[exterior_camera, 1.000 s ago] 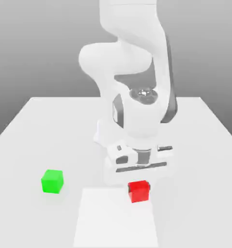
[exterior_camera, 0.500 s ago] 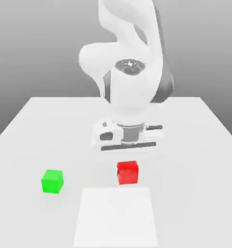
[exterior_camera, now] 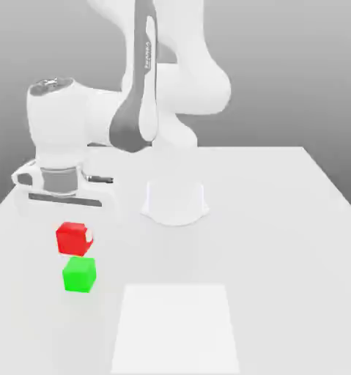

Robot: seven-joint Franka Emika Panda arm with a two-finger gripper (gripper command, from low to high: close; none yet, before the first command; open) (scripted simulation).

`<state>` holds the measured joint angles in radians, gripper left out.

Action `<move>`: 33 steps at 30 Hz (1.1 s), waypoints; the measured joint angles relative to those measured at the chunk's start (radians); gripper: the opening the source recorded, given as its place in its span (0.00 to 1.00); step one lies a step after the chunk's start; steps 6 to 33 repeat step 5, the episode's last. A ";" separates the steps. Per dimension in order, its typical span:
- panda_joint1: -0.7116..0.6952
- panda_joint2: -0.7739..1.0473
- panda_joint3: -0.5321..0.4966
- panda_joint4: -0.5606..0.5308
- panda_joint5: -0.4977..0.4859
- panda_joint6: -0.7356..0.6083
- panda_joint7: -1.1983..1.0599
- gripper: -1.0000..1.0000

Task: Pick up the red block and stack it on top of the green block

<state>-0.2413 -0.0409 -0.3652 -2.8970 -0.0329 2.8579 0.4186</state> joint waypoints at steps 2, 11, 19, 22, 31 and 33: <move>-0.001 0.066 0.019 0.002 0.083 0.059 -0.058 1.00; 0.002 0.066 0.019 0.002 0.083 0.059 -0.058 1.00; 0.002 0.066 0.019 0.002 0.083 0.059 -0.058 1.00; 0.002 0.066 0.019 0.002 0.083 0.059 -0.058 1.00; 0.002 0.066 0.019 0.002 0.083 0.059 -0.058 1.00; 0.002 0.066 0.019 0.002 0.083 0.059 -0.058 1.00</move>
